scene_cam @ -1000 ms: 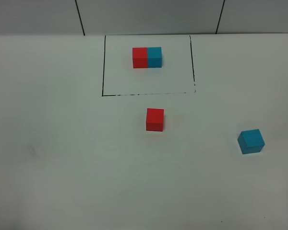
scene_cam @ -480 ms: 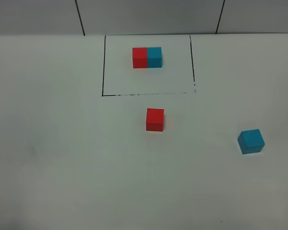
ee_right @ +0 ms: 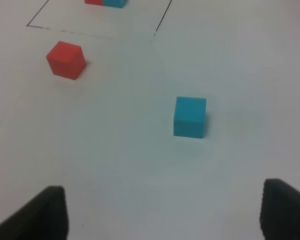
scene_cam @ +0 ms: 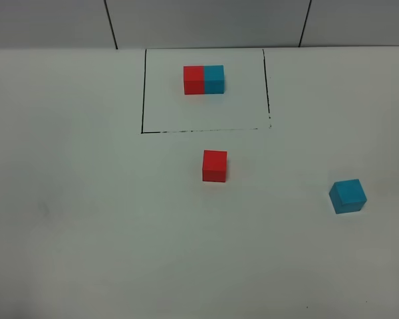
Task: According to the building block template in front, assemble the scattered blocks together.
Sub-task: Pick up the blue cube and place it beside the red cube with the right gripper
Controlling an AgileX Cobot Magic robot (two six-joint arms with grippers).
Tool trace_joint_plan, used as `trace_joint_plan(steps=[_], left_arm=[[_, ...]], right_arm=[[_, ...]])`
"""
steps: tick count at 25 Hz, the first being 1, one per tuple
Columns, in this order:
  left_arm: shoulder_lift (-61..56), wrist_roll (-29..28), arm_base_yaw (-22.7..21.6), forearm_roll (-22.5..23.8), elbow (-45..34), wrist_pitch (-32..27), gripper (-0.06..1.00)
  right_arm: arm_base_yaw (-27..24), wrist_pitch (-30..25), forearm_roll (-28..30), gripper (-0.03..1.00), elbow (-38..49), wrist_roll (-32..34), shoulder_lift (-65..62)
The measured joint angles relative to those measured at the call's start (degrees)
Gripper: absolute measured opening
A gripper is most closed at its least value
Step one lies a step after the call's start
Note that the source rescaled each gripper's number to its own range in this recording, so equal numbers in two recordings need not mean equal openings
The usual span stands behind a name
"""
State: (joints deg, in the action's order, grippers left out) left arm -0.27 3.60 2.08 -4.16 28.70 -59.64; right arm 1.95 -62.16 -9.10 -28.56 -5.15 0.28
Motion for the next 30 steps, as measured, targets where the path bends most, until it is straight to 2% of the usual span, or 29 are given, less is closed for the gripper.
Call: trace_joint_plan(steps=[4, 7, 9, 14, 22, 30], left_arm=[[0.0, 0.0, 0.0, 0.0, 0.0, 0.0, 0.61], [0.0, 0.0, 0.0, 0.0, 0.0, 0.0, 0.61], [0.0, 0.0, 0.0, 0.0, 0.0, 0.0, 0.61], [0.0, 0.0, 0.0, 0.0, 0.0, 0.0, 0.61], [0.0, 0.0, 0.0, 0.0, 0.0, 0.0, 0.61], [0.0, 0.0, 0.0, 0.0, 0.0, 0.0, 0.61]], right_arm=[[0.0, -0.7, -2.2, 0.82, -0.9, -0.6, 6.6], [0.0, 2.1, -3.3, 0.95, -1.1, -1.7, 15.7], [0.0, 4.2, -3.3, 0.99, -1.7, -1.9, 23.3], [0.0, 10.9, -2.7, 1.00, -4.2, -2.0, 45.2], [0.0, 29.4, -2.6, 1.00, -7.0, -3.7, 72.6], [3.5, 31.6, -0.1, 1.00, -15.2, -2.8, 86.6]])
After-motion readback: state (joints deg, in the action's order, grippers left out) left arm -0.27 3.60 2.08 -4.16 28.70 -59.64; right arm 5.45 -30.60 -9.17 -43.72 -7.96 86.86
